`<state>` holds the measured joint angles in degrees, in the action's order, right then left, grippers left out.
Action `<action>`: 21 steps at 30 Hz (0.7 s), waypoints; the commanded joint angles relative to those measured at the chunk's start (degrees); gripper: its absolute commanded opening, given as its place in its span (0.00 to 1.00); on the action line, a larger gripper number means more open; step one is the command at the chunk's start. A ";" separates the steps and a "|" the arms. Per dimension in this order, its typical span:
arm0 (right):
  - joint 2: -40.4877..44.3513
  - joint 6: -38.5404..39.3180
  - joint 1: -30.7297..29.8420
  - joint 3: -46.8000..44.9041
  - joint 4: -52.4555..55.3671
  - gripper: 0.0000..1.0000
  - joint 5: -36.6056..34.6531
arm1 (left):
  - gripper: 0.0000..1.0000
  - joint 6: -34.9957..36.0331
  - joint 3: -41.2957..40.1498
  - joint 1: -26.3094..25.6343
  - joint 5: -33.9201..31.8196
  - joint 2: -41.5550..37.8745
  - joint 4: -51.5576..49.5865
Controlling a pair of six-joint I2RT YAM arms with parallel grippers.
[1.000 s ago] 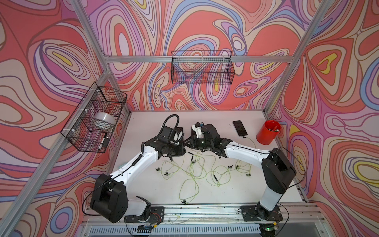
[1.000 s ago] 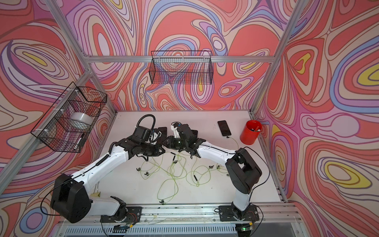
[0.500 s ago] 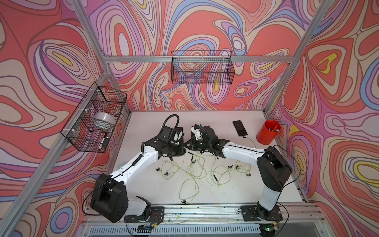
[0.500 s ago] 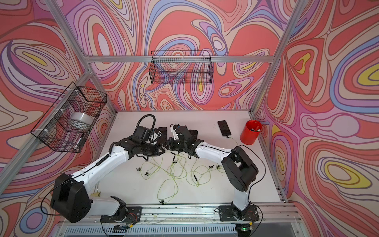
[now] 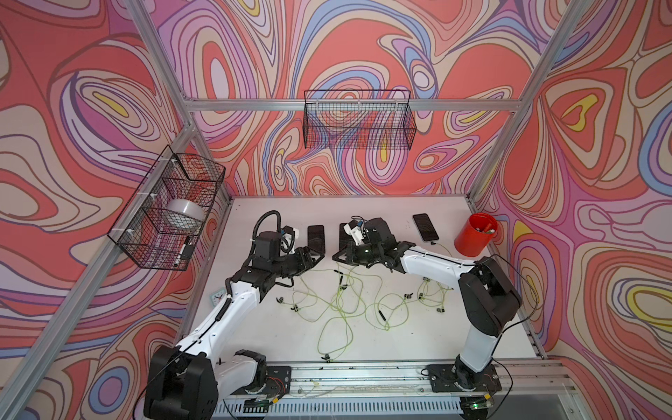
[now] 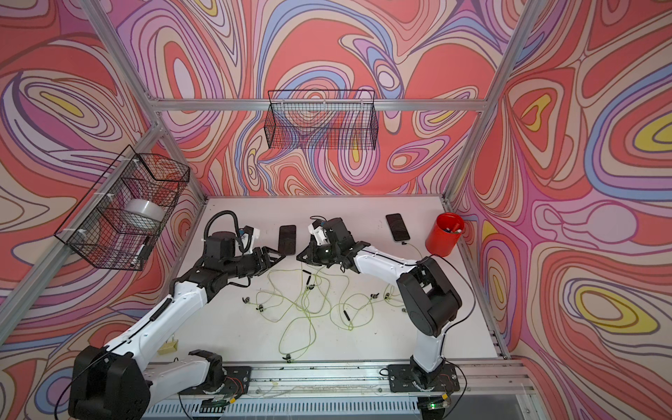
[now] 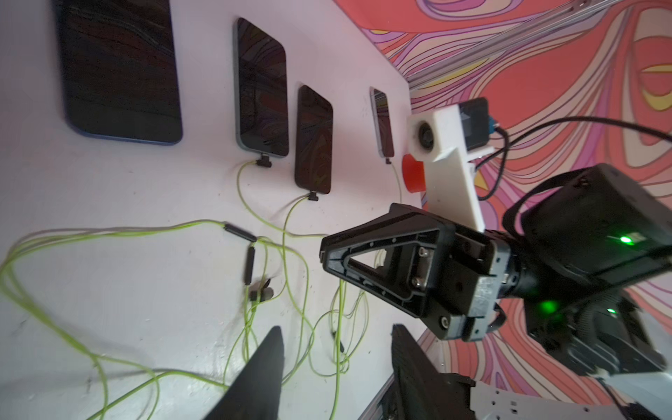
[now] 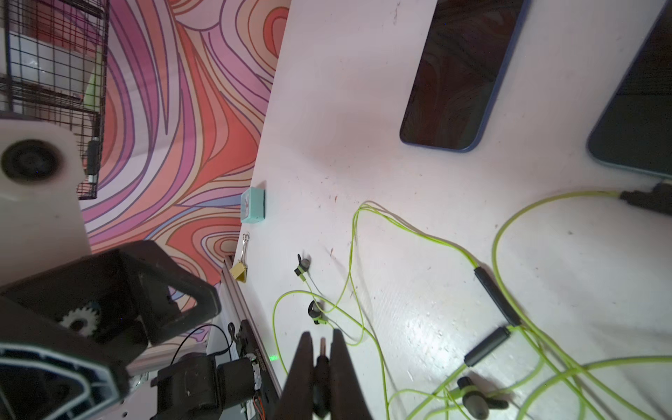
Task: Plug wired earphones into phones
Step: Pick up the wired earphone from the center of the board.
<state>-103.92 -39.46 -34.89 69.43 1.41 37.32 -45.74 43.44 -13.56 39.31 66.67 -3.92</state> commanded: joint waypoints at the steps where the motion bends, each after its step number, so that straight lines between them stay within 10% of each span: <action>1: 2.89 1.07 1.71 0.12 -0.84 0.00 9.05 | 0.52 -10.90 -2.79 -0.02 6.68 1.12 16.97; 7: 4.66 -2.05 3.87 -0.77 -3.80 0.00 9.09 | 0.47 -21.05 -8.88 -0.63 8.75 5.39 35.00; 13: 3.59 -7.19 4.97 -1.32 -9.39 0.00 9.40 | 0.48 -7.82 -8.39 -7.26 2.38 2.08 24.66; 21: 3.53 -11.01 4.75 -3.90 -15.10 0.00 10.40 | 0.48 -11.07 -7.77 -10.87 4.04 9.61 35.31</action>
<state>-100.29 -48.97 -30.04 66.65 -10.96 46.78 -56.58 34.41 -23.99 43.46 74.39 26.17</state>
